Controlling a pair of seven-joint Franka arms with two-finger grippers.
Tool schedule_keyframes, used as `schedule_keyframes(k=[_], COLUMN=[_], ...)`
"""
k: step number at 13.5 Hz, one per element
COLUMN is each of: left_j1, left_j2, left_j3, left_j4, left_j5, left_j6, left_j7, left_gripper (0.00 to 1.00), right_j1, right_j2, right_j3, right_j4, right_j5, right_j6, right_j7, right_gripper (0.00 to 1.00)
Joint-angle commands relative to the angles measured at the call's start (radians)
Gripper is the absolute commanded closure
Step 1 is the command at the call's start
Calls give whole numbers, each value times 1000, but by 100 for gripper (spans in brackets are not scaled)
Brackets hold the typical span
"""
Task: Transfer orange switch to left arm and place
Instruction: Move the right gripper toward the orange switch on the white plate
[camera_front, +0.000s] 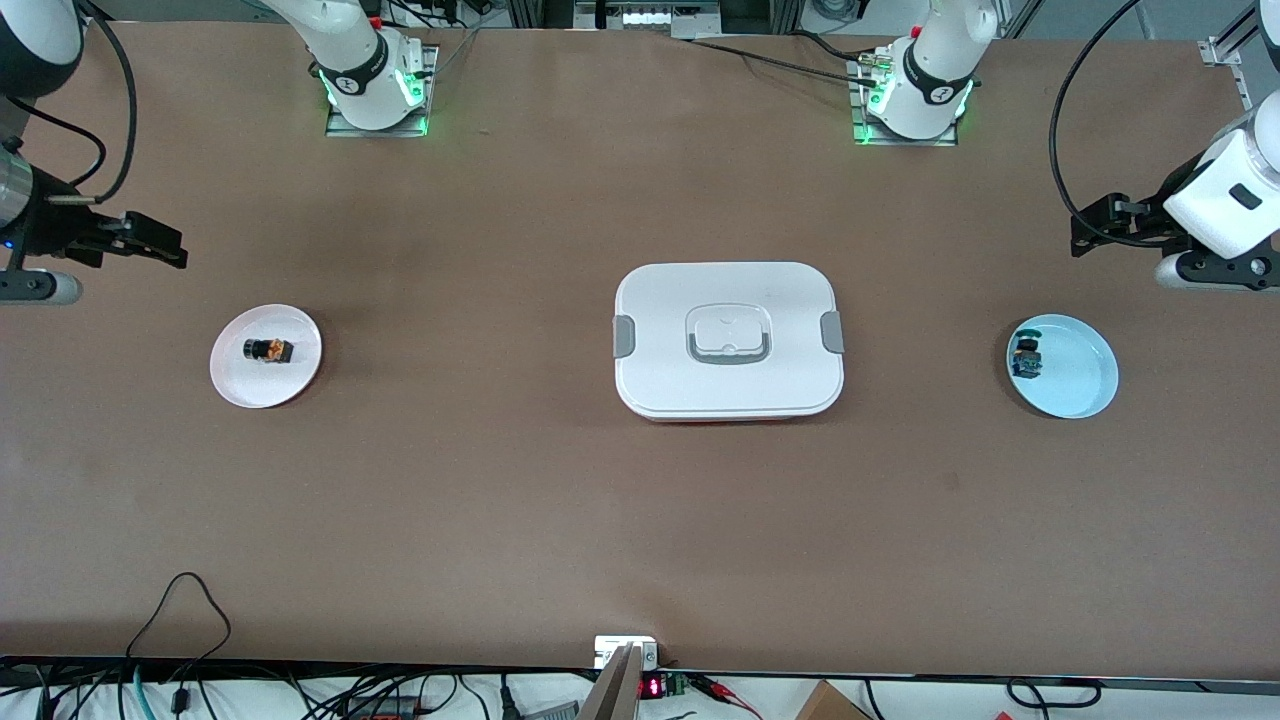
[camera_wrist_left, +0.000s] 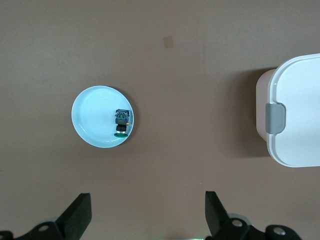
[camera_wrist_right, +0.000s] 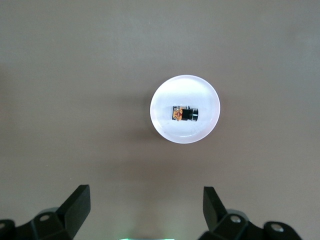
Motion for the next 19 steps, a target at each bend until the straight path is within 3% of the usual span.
schedule_keyframes(k=[1,11,19], left_j1=[1,1,1], left_j2=[12,12,12], left_j3=[-2,-5,-5], left_j4=[28,28,28], left_j5=[8,8,8], left_j6=[-13,-13,-13], left_j7=[-11,-13,-13], left_gripper=[0,0,0], right_j1=[-18,-39,-130], right_j2=[25,158,180], right_j3=[5,5,5], right_j4=[16,10,-275], right_j5=[-7,-10,-13], right_j6=[-13,108,479], right_j7=[10,-1,-36], right_gripper=[0,0,0])
